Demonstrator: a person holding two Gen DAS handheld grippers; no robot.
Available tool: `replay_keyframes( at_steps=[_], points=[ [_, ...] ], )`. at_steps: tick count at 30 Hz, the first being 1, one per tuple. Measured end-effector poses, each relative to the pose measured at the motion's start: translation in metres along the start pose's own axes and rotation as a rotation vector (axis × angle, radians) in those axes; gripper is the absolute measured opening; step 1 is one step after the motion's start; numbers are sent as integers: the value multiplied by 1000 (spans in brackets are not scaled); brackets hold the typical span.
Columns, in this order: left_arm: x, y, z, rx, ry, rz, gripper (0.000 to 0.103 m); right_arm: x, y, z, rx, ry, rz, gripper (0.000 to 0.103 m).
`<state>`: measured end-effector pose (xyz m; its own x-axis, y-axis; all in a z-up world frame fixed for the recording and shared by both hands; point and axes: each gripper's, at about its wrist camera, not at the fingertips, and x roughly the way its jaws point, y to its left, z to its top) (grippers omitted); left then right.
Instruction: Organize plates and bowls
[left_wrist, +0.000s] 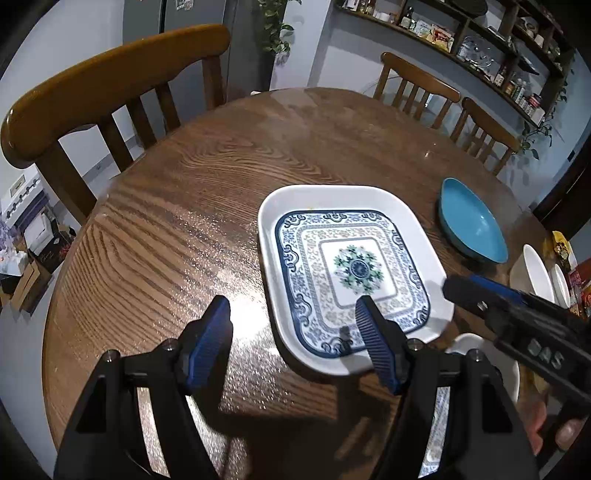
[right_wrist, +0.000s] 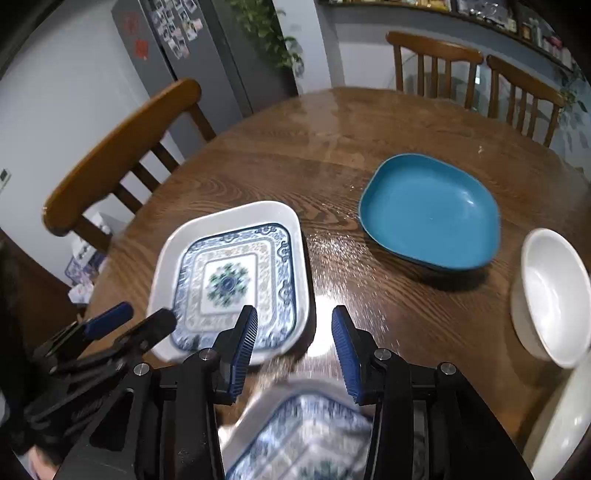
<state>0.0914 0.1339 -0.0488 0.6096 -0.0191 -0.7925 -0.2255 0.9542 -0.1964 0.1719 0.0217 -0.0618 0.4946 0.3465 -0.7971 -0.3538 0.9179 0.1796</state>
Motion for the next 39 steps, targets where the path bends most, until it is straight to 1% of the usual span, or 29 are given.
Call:
replay_keyframes(
  at_steps=[2,4,5,6,7,8,9,12,13,15,18,21,29,33,39],
  points=[
    [3,1,1,0,12,-1,66,14,-4,6,17,31,4,44],
    [6,2,1,0,26,-7,61,25,-7,7,36,68,39,35],
    [7,2,2,-1,34,-9,55,31,-8,8,42,86,51,31],
    [10,2,3,0,41,-12,49,33,-8,7,43,88,49,28],
    [12,3,4,3,52,-17,47,33,-6,8,34,78,48,26],
    [15,3,4,3,63,-25,42,34,-5,8,30,79,45,22],
    [17,3,4,9,70,-36,33,34,-5,9,30,78,41,19],
    [17,2,3,38,61,-17,32,35,-4,9,24,77,30,10],
    [18,2,3,40,61,-18,31,35,-4,8,19,77,30,9],
    [17,4,2,40,60,-18,26,33,-5,6,24,75,25,8],
    [14,3,1,45,49,-22,26,28,-4,4,27,61,25,8],
    [4,0,0,64,20,-19,26,19,-5,1,38,43,38,8],
    [-24,-8,-8,118,-29,-57,26,-20,-7,-18,67,-42,32,8],
    [-39,-14,-13,145,-60,-71,26,-43,-3,-31,59,-80,7,8],
    [-60,-29,-23,202,-86,-109,26,-72,-9,-54,98,-123,-8,9]
  ],
)
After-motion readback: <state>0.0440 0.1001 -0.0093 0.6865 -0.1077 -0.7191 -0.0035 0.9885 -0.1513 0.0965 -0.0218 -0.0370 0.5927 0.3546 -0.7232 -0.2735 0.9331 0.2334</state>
